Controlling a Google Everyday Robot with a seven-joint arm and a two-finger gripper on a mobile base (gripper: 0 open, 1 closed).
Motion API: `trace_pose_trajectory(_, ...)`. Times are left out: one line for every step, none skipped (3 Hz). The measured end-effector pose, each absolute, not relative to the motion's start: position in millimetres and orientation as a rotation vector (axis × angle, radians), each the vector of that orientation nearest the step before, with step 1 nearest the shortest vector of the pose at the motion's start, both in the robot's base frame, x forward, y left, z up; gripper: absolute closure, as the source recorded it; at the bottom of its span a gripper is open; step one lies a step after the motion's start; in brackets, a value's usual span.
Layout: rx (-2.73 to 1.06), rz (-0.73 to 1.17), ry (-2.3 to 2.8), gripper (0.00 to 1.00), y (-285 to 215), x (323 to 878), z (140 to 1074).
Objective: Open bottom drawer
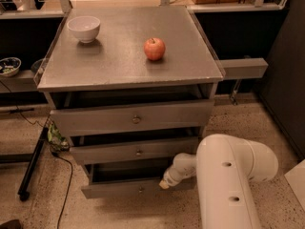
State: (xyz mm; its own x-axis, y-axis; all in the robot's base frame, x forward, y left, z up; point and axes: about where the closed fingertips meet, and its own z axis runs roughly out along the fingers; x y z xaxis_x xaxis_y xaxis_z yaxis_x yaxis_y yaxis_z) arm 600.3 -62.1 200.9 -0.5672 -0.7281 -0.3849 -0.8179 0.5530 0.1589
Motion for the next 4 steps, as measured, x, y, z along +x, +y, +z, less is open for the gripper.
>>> trace_pose_trajectory(-1.281,0.476,2.521,1.0,-63.5,588.9,203.2)
trace_pose_trajectory(-1.281,0.476,2.521,1.0,-63.6,588.9,203.1)
trace_pose_trajectory(-1.279,0.478,2.524,1.0,-63.7,589.6,204.0)
trace_pose_trajectory(-1.276,0.484,2.531,1.0,-64.2,589.9,203.2)
